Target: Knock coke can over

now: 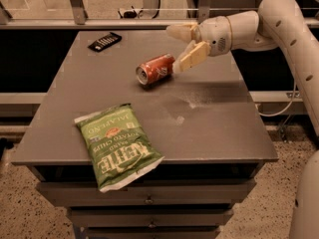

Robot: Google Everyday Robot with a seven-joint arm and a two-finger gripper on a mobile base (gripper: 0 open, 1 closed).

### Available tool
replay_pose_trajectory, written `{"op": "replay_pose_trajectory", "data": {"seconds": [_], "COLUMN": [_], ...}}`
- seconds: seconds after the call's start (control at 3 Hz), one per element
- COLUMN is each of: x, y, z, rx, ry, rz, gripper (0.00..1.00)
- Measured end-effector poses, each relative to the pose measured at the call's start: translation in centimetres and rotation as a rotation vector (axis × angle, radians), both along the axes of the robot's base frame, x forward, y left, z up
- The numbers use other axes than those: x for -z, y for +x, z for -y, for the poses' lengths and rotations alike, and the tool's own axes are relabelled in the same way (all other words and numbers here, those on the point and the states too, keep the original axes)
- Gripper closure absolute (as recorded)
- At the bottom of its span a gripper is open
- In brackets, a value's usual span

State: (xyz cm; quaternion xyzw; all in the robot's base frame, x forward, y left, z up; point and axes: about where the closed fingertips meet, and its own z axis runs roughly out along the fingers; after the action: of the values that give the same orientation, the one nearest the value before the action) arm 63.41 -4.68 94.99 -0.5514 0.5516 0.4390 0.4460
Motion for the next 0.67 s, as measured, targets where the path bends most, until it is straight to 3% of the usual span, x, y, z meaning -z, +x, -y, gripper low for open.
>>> {"op": "replay_pose_trajectory", "data": {"seconds": [0.33, 0.67], "x": [-0.3, -0.1], "y": [-0.1, 1.2], "z": [0.3, 3.3], "rx": [0.01, 0.1], "ry": [-0.014, -0.049], "rz": [0.028, 0.056], "gripper": [0.0, 0.0]}}
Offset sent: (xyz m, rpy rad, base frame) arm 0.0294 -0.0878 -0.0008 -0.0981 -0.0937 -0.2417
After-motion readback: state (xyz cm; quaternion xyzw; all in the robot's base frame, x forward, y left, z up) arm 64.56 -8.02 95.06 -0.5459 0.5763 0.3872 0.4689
